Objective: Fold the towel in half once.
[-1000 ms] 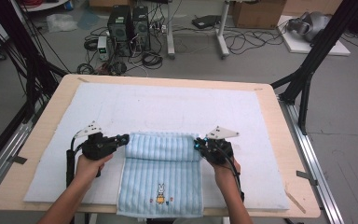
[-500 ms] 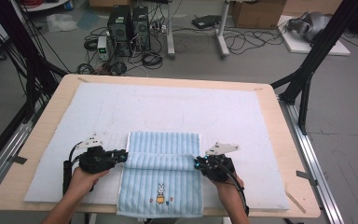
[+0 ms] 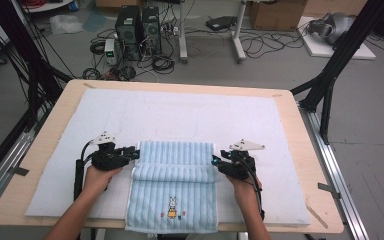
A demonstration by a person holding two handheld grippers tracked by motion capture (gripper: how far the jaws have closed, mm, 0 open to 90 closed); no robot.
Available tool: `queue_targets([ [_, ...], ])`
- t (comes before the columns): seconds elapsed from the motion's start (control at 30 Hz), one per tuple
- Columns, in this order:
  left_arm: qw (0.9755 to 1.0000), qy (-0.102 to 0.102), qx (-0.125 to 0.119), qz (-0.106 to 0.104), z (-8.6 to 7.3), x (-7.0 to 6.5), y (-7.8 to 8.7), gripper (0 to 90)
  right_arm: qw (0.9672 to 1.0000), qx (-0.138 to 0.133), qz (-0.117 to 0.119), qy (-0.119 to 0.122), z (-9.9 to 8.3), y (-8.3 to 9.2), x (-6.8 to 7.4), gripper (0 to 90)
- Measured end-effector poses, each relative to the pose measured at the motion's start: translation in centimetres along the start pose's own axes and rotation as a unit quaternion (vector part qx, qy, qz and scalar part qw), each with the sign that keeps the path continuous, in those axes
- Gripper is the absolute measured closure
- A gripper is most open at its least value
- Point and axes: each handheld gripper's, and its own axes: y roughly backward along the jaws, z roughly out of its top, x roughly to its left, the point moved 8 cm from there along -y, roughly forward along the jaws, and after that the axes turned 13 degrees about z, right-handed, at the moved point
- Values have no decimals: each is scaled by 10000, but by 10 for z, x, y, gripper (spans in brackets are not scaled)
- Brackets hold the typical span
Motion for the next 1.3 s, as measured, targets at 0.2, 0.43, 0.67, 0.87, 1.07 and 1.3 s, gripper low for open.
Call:
queue_targets([
  [0.2, 9994, -228, 259, 65, -1, 0, -10, 808, 9994, 259, 182, -111, -2, -21, -7, 639],
  [0.43, 9999, -40, 47, 84, 13, 8, -13, 883, 9991, 354, 209, 90, 3, -30, -11, 858],
  [0.67, 9985, -45, 318, 444, 10, 16, -24, 742, 9983, 565, -144, 59, 4, -37, -19, 680],
  [0.87, 9980, -107, 362, 510, 9, 16, -23, 473, 9989, 431, -58, -201, 6, -35, -23, 501],
  [1.07, 9970, -367, 360, 584, 7, 11, -24, 504, 9975, 697, -116, 97, 3, -42, -17, 619],
  [1.3, 9974, -479, 381, 385, 7, 3, -27, 860, 9971, 725, 137, 161, 3, -45, -8, 844],
])
